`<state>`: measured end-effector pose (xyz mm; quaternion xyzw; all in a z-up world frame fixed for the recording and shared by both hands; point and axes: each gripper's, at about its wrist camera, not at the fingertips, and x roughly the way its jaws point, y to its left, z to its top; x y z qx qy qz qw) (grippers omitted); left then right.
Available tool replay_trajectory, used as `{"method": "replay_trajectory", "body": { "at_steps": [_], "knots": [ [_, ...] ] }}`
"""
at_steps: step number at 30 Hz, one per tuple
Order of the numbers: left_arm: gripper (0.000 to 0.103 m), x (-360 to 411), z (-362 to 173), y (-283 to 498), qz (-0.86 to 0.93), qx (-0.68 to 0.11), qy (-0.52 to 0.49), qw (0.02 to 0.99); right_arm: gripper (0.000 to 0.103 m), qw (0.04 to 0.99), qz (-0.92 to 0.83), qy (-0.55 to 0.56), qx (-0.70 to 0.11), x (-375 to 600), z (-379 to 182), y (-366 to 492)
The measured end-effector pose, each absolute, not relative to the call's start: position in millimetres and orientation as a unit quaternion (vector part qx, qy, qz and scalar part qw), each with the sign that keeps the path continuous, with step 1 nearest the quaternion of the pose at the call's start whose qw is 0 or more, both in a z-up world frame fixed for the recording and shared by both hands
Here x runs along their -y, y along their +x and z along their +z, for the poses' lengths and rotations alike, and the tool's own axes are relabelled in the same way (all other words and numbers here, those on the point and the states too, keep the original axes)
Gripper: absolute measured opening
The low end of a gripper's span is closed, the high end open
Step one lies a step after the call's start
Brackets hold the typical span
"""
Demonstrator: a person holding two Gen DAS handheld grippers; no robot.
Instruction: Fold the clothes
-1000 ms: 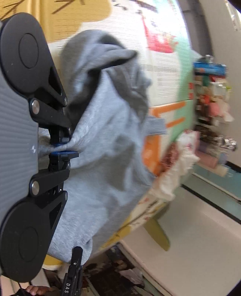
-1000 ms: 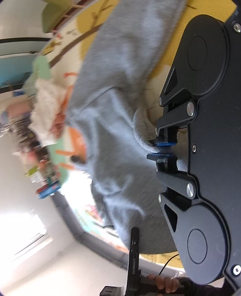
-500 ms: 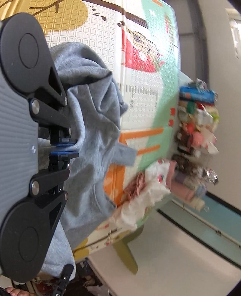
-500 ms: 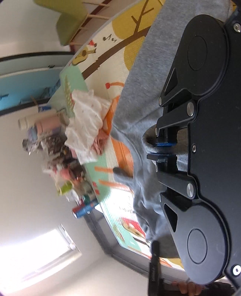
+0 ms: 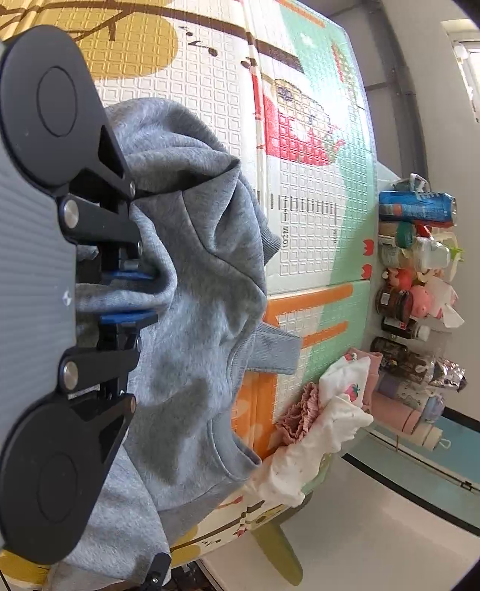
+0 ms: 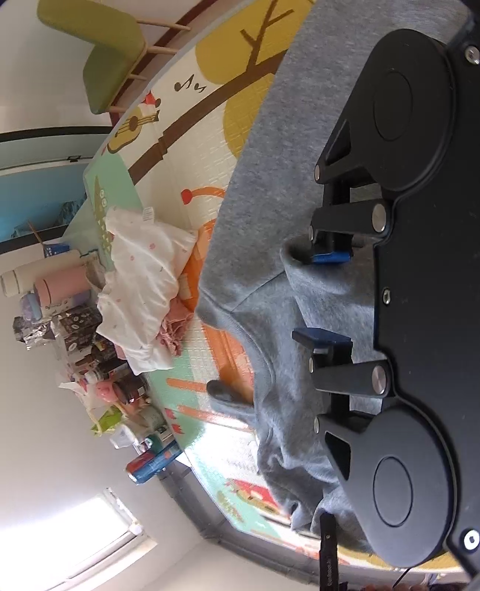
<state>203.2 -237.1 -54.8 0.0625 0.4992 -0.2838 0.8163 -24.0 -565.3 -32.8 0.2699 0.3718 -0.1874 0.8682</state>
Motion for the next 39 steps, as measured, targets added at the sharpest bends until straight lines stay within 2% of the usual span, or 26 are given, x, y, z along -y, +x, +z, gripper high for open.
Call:
{"method": "replay_trajectory", "body": {
  "at_steps": [1,3,4,5,6,15,27,37,39],
  "knots": [
    [0.035,235,-51,200,-0.285,-0.495,0.066,0.819,0.032,0.870,-0.189,0.267,-0.369,563,-28,-29],
    [0.058,228,-41,192,-0.286,-0.482,0.069,0.825,0.032,0.875,-0.194,0.256,-0.362,558,-19,-38],
    [0.063,224,-36,188,-0.286,-0.475,0.069,0.830,0.034,0.879,-0.203,0.240,-0.359,553,-14,-43],
    [0.068,220,-32,183,-0.286,-0.468,0.070,0.833,0.043,0.882,-0.212,0.225,-0.356,549,-10,-48],
    [0.070,216,-29,180,-0.287,-0.466,0.070,0.834,0.049,0.885,-0.220,0.211,-0.352,545,-5,-53],
    [0.070,185,-24,134,-0.306,-0.472,0.070,0.824,0.049,0.893,-0.184,0.215,-0.349,521,12,-115],
    [0.071,186,-76,46,-0.360,-0.532,0.091,0.761,0.049,0.861,-0.128,0.284,-0.402,465,-47,-154],
    [0.074,206,-92,37,-0.371,-0.540,0.048,0.754,0.049,0.842,-0.108,0.342,-0.404,445,-80,-152],
    [0.071,209,-94,38,-0.367,-0.540,0.044,0.756,0.048,0.842,-0.108,0.343,-0.403,443,-82,-147]
  ]
}}
